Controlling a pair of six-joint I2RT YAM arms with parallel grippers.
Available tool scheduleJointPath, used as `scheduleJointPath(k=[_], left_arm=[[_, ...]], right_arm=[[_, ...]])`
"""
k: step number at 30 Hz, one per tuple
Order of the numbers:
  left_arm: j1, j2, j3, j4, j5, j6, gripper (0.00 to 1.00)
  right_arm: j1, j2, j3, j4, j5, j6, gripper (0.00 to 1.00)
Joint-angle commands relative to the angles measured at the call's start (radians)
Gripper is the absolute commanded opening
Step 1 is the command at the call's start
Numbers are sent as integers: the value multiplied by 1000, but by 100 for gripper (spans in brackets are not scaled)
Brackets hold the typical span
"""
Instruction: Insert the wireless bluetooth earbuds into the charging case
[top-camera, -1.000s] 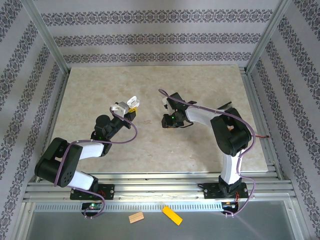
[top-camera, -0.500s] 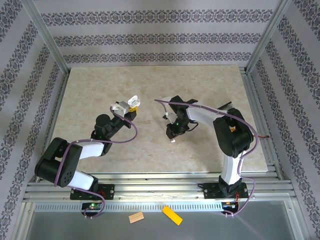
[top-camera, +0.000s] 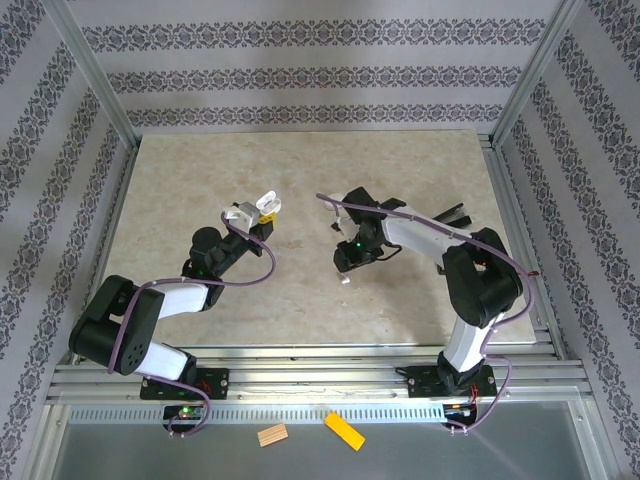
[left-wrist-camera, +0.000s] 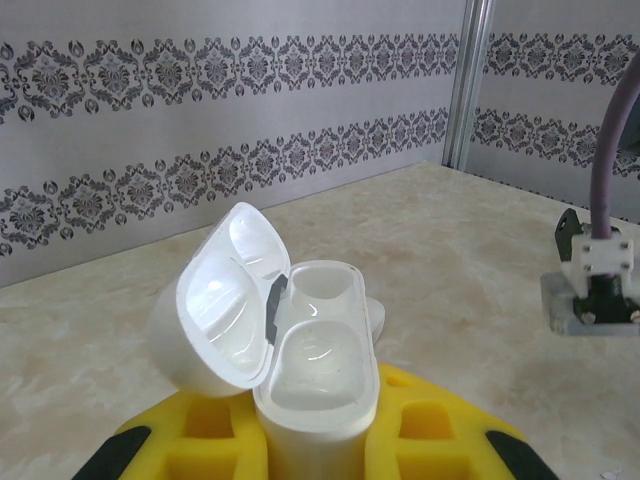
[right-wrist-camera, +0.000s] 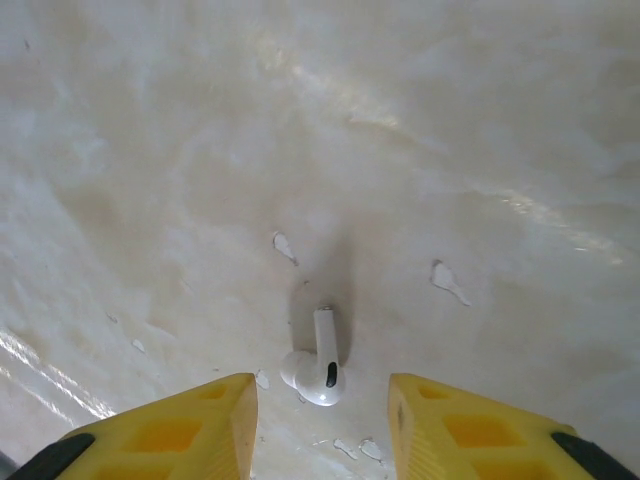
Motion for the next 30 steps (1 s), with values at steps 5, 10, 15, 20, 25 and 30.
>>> scheduleJointPath(k=[5, 10, 15, 20, 25, 30], left_arm=[[13, -21, 20, 15, 19, 12, 0], [13, -13, 14, 30, 34, 8, 0], [13, -4, 4, 51, 51, 11, 0], [13, -7, -9, 58, 40, 14, 0], [12, -7, -12, 62, 41, 11, 0], [12, -20, -17, 46, 34, 20, 0]], right_arm=[[35, -69, -147, 116, 99, 252, 38], [37, -87, -211, 167, 65, 300, 33], [42, -80, -219, 213, 13, 322, 31], [48, -74, -236, 272, -15, 356, 30], [48, -19, -209, 286, -24, 375, 27], [49, 18, -161, 250, 10, 336, 26]])
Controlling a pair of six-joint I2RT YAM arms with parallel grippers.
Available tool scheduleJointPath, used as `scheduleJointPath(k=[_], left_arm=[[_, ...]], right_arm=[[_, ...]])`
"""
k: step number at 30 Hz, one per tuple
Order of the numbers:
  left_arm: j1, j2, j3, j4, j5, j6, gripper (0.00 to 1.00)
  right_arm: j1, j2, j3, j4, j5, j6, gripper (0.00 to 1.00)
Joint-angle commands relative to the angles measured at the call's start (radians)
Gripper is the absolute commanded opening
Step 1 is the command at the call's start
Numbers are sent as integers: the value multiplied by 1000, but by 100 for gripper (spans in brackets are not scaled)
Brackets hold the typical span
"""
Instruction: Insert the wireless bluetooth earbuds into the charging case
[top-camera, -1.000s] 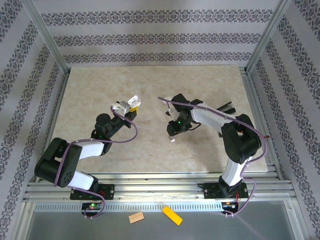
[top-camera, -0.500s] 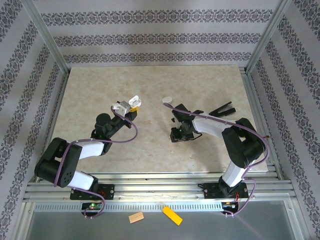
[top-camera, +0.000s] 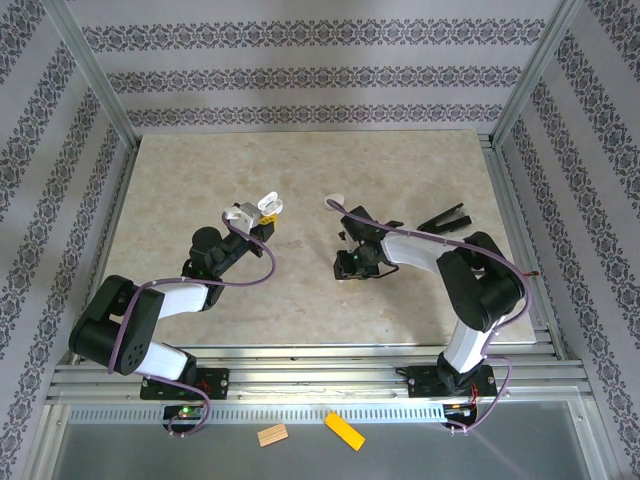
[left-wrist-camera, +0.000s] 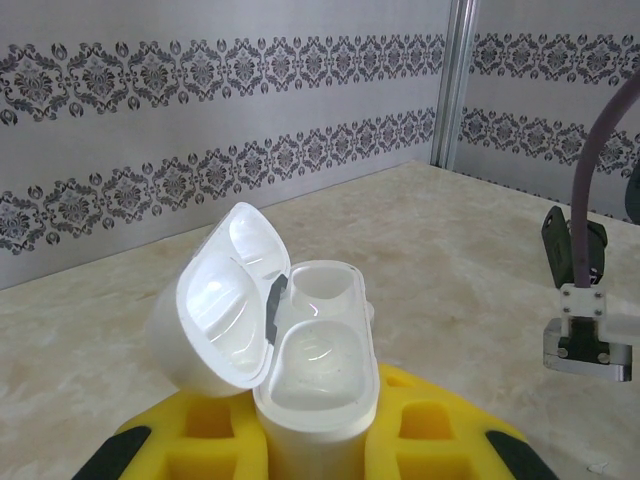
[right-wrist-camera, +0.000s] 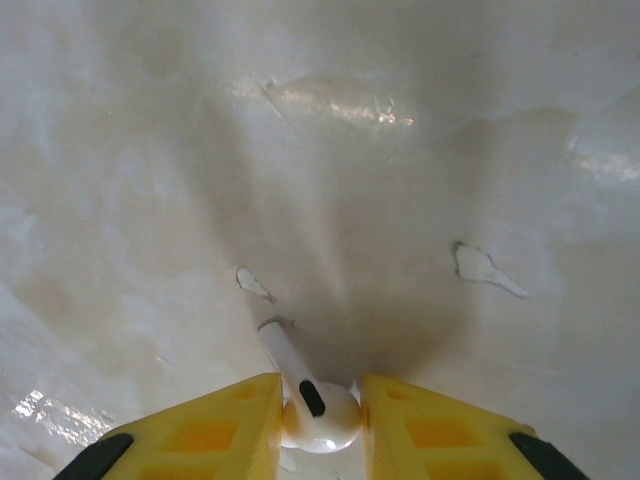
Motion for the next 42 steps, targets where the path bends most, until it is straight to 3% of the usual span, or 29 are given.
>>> scheduleJointPath(k=[1, 6, 8, 15, 19, 24, 29, 33, 37, 42], left_arm=[[13, -20, -16, 44, 9, 16, 0], [12, -20, -19, 45, 6, 17, 0], [13, -22, -21, 44, 3, 18, 0], [13, -55, -20, -11, -22, 39, 0], [14, -78, -21, -46, -35, 52, 0], [13, -81, -14, -61, -42, 60, 0], [13, -76, -3, -68, -50, 71, 0], [15, -81, -5, -66, -70, 71, 0], [13, -91, -13, -56, -95, 72, 0], [20, -79, -12, -41, -111, 73, 0]], right_arm=[[15, 30, 49, -28, 28, -36, 25], [10, 80, 132, -86, 5, -187, 24], [7, 111, 174, -123, -88, -320, 23], [-2, 228, 372, -448, -232, -739, 24], [1, 289, 448, -585, -205, -879, 24], [1, 321, 483, -632, -118, -898, 24], [6, 259, 452, -595, -37, -846, 40], [6, 156, 398, -513, 14, -696, 47], [23, 10, 251, -336, 26, -427, 52], [60, -138, 19, -55, 14, 23, 48]])
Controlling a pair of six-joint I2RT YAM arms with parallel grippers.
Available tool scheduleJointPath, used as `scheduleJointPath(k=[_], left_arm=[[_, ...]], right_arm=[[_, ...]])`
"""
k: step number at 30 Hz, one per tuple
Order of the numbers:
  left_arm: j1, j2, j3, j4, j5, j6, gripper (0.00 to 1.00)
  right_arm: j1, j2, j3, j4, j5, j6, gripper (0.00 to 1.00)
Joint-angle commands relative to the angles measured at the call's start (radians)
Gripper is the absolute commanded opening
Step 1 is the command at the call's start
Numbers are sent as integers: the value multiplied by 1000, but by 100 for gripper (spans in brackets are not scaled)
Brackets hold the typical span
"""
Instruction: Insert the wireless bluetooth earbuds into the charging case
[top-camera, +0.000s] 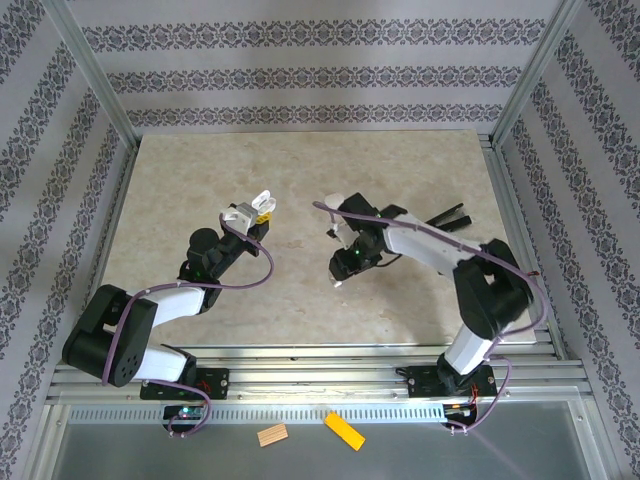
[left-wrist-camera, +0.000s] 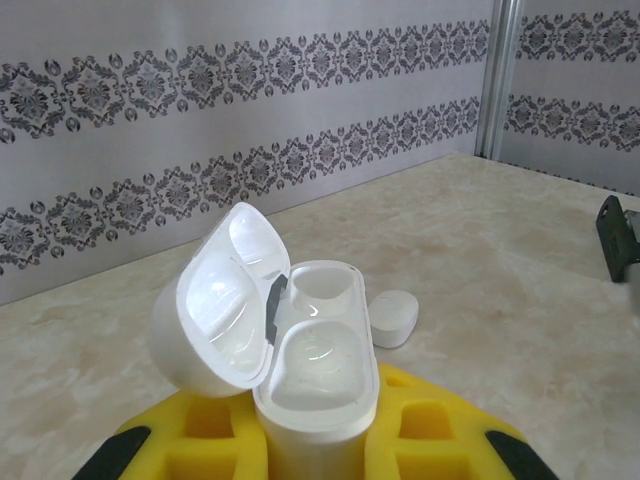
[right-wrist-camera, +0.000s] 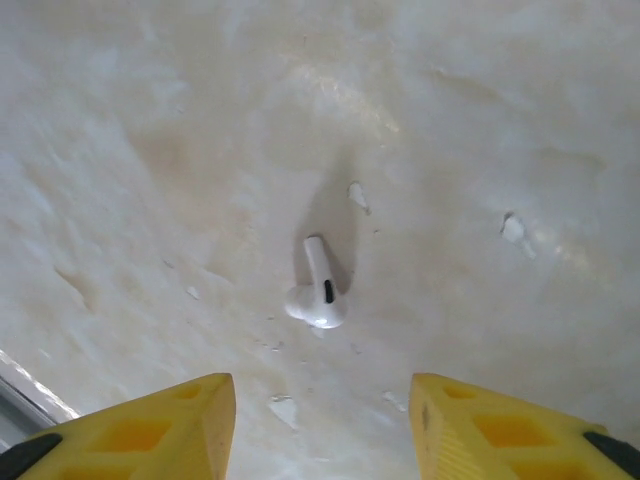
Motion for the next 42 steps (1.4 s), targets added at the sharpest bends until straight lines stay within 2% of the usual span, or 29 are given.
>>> scheduleJointPath(k=[1, 5, 8, 14, 17, 42], left_arm=[[18, -8, 1, 31, -24, 14, 0], [22, 9, 3, 46, -22, 8, 0], [23, 17, 2, 55, -15, 2, 0], [23, 10, 3, 50, -2, -1, 0], [23, -2, 0, 41, -1, -1, 0], [23, -31, -26, 23, -12, 12, 0]], right_arm=[[53, -58, -128, 248, 16, 403, 48], [145, -93, -208, 412, 25, 594, 48], [187, -67, -219, 466, 44, 653, 47], [189, 26, -185, 439, 130, 618, 47], [167, 52, -177, 432, 130, 599, 47], [34, 41, -97, 210, 216, 451, 47]])
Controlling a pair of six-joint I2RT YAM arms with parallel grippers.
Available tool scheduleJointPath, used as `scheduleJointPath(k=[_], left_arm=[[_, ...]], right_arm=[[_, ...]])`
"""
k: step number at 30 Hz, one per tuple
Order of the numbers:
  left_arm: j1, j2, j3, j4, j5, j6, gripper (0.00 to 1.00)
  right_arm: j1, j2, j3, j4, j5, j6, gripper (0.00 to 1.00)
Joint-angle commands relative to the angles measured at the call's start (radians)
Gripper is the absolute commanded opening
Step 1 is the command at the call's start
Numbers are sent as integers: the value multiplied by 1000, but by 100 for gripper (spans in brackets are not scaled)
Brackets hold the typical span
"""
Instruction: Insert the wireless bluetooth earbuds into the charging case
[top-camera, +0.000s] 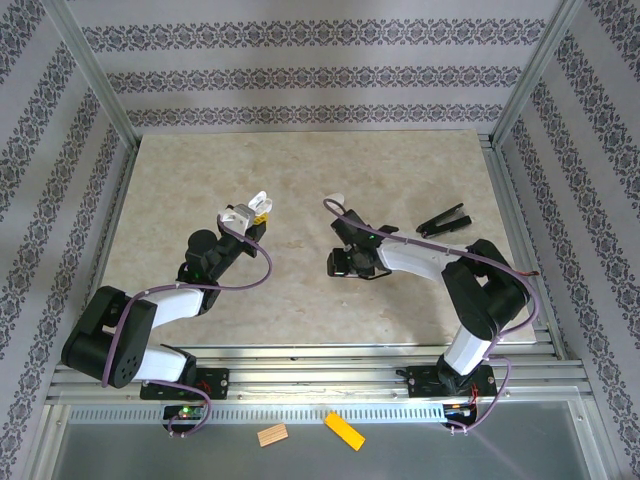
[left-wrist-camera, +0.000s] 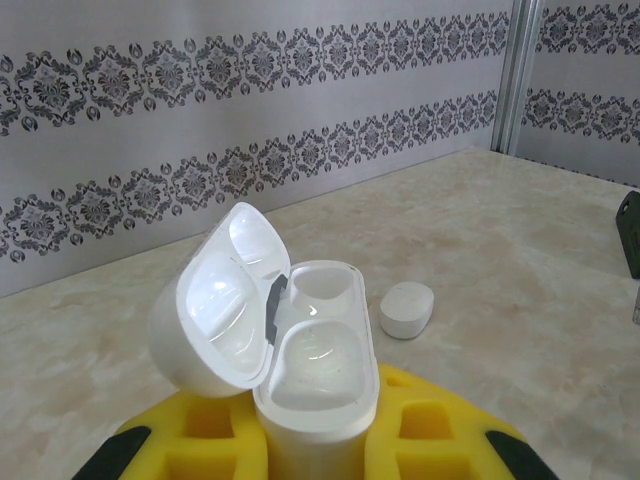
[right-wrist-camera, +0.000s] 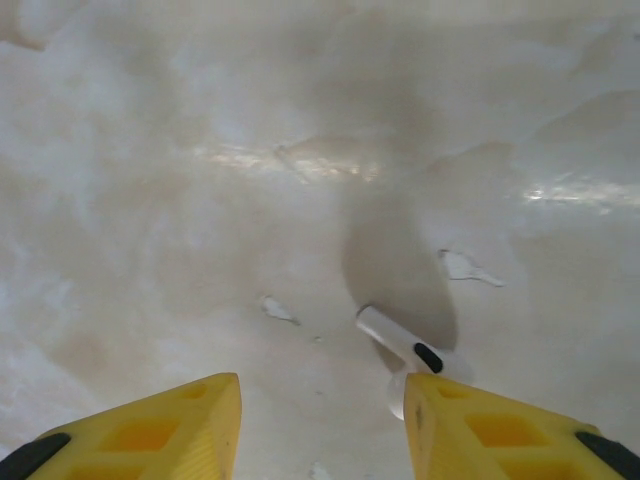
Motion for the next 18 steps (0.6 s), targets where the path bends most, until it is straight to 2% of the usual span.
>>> scheduleJointPath(k=[1, 7, 12, 18], left_arm=[[14, -20, -8, 23, 3, 13, 0], [13, -13, -5, 23, 4, 15, 0], [14, -2, -4, 34, 9, 12, 0], [13, -19, -3, 14, 5, 18, 0]], right_arm=[[-16, 0, 23, -51, 27, -30, 47], [-10, -23, 12, -51, 65, -10, 47], [-12, -40, -13, -19, 113, 56, 52], [-13, -139, -99, 39, 199, 160, 54]])
